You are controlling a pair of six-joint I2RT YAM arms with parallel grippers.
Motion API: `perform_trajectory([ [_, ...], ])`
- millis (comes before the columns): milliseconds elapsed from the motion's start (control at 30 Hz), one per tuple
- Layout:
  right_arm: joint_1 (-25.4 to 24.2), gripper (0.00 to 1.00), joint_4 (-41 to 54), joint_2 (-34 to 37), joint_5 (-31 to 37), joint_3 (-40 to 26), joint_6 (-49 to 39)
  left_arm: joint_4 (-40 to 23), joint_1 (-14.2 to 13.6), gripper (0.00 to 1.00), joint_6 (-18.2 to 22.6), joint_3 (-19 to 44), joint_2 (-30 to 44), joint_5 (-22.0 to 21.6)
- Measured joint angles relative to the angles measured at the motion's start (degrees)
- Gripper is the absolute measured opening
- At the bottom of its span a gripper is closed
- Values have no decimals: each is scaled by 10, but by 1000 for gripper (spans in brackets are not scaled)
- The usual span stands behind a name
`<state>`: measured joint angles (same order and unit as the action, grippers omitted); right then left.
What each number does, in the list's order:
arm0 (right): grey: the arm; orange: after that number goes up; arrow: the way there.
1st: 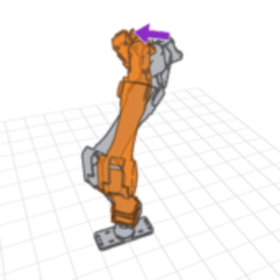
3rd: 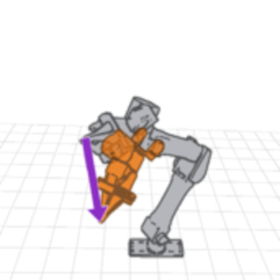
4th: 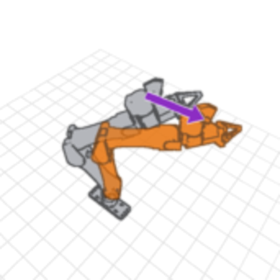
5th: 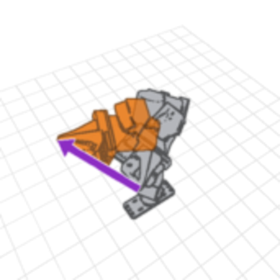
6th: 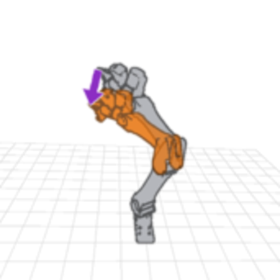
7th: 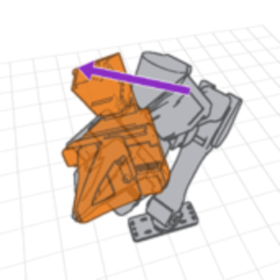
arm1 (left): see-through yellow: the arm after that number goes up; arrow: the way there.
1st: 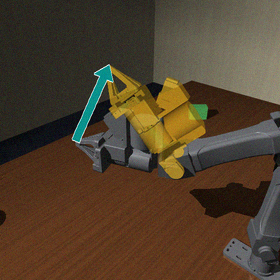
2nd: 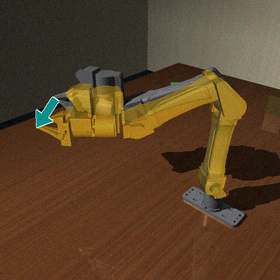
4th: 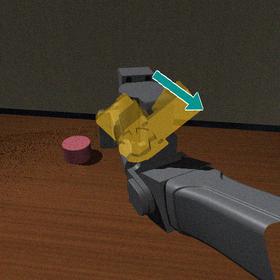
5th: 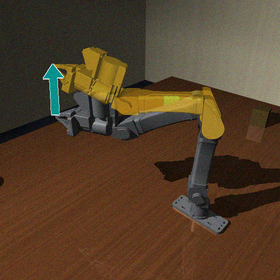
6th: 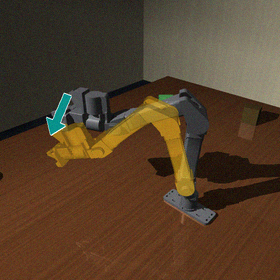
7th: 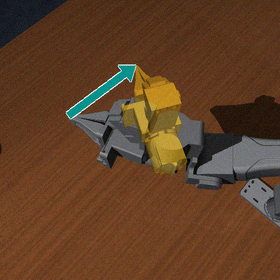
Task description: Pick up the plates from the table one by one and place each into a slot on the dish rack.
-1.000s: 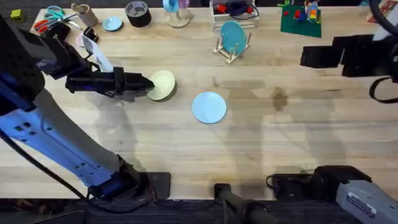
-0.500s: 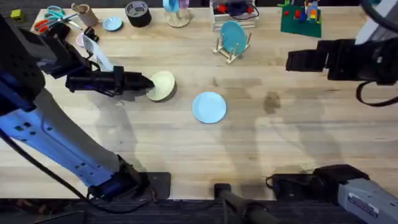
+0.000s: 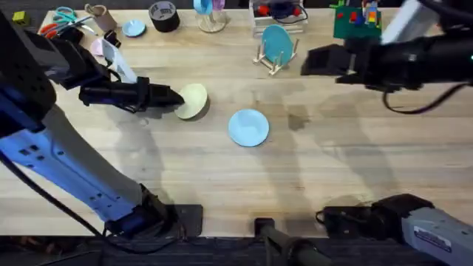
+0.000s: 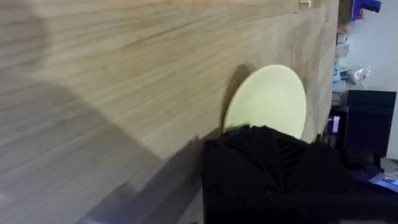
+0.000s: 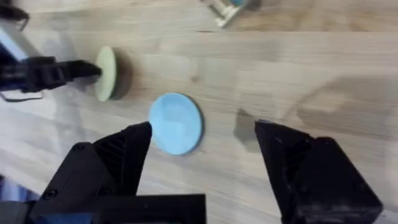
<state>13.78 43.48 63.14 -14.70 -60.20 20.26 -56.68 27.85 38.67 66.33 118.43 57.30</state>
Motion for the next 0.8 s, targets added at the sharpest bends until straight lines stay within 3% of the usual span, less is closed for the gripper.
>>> perform_trajectory([
  [467, 128, 995, -160, 109, -12, 0, 119, 4, -7, 40, -13, 1, 0, -1],
  [800, 177, 995, -282, 219, -42, 0, 183, 6, -7, 39, -21, 1, 0, -1],
])
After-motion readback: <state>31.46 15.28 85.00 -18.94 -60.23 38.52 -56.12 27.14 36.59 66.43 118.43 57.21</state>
